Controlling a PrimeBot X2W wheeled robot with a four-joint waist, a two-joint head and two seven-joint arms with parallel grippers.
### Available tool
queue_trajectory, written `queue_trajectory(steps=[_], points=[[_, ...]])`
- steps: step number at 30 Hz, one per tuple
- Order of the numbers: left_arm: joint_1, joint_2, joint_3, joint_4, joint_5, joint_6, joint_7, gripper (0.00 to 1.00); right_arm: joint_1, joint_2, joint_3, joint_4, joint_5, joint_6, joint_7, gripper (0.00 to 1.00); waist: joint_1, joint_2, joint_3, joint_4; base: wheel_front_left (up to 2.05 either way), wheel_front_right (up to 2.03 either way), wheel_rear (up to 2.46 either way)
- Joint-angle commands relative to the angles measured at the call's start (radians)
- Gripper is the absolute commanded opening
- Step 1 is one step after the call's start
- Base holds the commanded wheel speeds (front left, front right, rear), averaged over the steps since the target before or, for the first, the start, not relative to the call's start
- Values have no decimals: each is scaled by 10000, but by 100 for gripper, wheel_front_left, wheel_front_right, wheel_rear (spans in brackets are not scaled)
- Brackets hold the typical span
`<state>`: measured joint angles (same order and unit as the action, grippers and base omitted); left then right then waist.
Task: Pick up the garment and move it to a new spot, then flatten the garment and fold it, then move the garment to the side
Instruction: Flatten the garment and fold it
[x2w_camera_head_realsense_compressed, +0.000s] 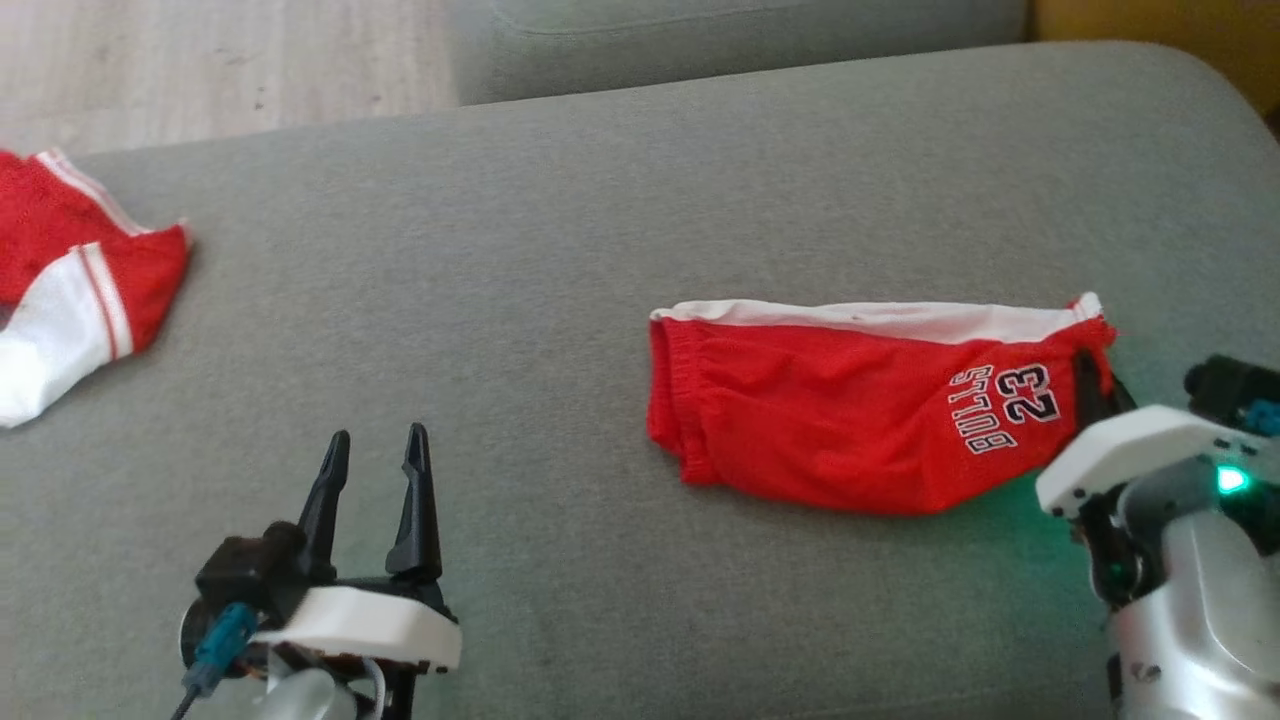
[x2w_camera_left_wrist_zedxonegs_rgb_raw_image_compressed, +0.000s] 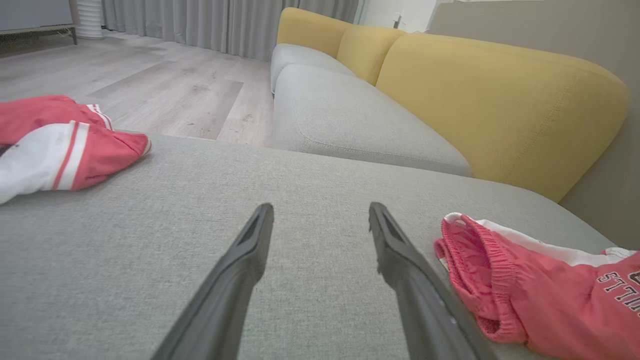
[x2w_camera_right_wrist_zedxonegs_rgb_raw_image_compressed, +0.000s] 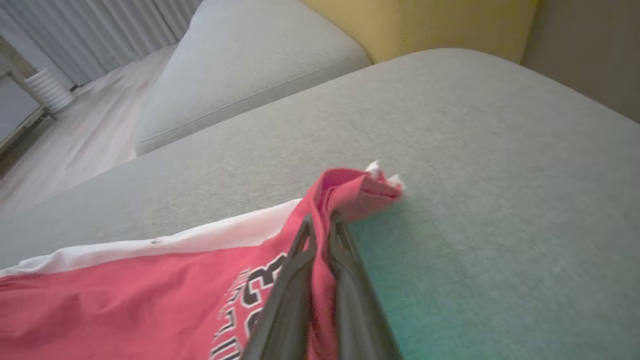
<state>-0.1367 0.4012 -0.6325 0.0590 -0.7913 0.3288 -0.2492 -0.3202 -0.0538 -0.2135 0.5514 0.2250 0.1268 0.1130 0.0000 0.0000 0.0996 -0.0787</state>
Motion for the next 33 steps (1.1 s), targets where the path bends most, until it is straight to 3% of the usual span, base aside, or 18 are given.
queue_trajectory(steps=[1,5,10,17,29,30,32,33], points=[[-348,109,349,-218,22,-5,-72,100,-590,27,437,-509,-44,39,91,0,0,0,-76,277,0,0,0],[-319,42,375,-160,3,-41,-81,100,-1087,32,1441,-794,241,39,365,0,0,0,-155,715,0,0,0],[-280,-60,386,-131,16,-75,-92,100,-1484,33,3390,-910,778,39,656,0,0,0,-195,1246,0,0,0],[-224,-186,393,-68,38,-157,-103,100,-1146,34,5770,-554,1112,39,996,0,0,0,-189,1823,0,0,0],[81,-221,558,-40,102,-204,-116,100,-527,35,6544,-635,700,39,1146,0,0,0,-334,1715,0,0,0],[93,-230,544,-37,113,-214,-116,100,-484,35,6588,-711,700,39,1158,13,0,0,-346,1665,0,0,0],[96,-251,503,-23,127,-243,-117,100,-398,35,6669,-827,697,39,1169,49,0,0,-363,1585,0,0,0],[92,-266,479,-18,135,-250,-117,100,-357,35,6722,-884,705,39,1159,100,0,0,-369,1551,0,0,0]])
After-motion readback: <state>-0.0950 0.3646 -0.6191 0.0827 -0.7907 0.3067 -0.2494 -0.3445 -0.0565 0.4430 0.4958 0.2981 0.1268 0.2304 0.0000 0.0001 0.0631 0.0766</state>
